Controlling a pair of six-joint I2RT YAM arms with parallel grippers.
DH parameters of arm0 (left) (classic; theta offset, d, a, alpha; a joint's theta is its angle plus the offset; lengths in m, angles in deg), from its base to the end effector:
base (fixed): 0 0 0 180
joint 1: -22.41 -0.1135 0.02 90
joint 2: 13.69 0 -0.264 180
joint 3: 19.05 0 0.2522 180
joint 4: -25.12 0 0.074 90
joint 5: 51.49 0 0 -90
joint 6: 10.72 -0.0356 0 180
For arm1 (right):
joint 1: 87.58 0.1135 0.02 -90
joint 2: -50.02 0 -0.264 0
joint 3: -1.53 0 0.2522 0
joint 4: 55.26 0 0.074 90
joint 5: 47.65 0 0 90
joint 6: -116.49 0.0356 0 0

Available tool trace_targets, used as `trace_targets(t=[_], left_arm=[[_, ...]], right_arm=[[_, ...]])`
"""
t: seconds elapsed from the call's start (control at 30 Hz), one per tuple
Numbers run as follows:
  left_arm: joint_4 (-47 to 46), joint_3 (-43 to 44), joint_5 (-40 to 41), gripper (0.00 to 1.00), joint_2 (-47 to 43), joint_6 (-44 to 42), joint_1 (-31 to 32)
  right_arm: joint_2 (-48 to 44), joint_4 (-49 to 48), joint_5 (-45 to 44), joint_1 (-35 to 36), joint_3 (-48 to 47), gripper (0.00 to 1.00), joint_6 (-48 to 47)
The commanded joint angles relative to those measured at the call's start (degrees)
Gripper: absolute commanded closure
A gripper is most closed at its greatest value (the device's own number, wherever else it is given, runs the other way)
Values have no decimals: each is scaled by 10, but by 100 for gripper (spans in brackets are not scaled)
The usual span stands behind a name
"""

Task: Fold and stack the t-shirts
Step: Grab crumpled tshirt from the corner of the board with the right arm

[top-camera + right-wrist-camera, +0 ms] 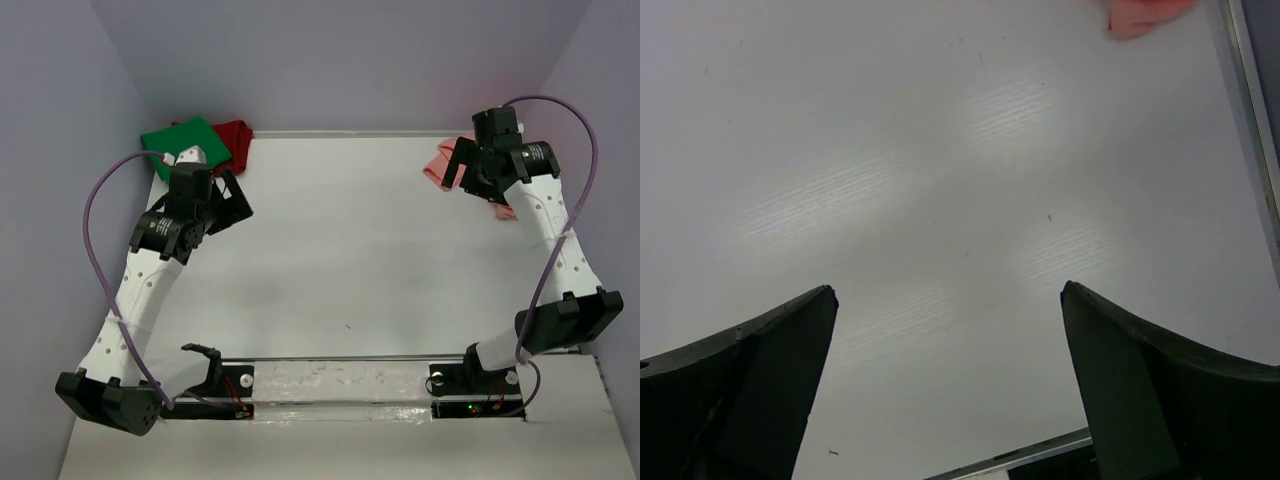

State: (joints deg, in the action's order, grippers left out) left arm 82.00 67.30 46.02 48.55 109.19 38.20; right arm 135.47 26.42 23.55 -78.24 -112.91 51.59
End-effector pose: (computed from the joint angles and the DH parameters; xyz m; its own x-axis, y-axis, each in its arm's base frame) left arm 0.2121 -0.0552 0.3910 -0.5333 -0.3630 -0.7641 -0.1175 0.9263 -0.3580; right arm 0.2830 0.0349 0.4132 -0.6941 0.2928 -0.6576 0.3683 0.9294 0.0250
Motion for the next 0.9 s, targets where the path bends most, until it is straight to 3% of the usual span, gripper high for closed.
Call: trace_targets(t=[0.0, 0.27, 0.4, 0.47, 0.63, 0.87], left_arm=[[-10, 14, -9, 1, 4, -19, 2], [-16, 1, -22, 1, 0, -20, 3], [-27, -15, -30, 1, -8, -17, 3], [-32, -19, -31, 1, -12, -18, 3], [-39, -21, -28, 1, -18, -28, 3], [-44, -17, -19, 1, -11, -37, 2]], right_arm=[[-22, 7, -20, -2, 16, 0, 18], [-60, -24, 64, -2, 50, 0, 8], [-26, -20, 69, -28, 65, 0, 29], [-5, -68, 170, -74, 88, 0, 32], [30, -195, 93, -87, 109, 0, 19], [190, -209, 135, -133, -27, 0, -24]])
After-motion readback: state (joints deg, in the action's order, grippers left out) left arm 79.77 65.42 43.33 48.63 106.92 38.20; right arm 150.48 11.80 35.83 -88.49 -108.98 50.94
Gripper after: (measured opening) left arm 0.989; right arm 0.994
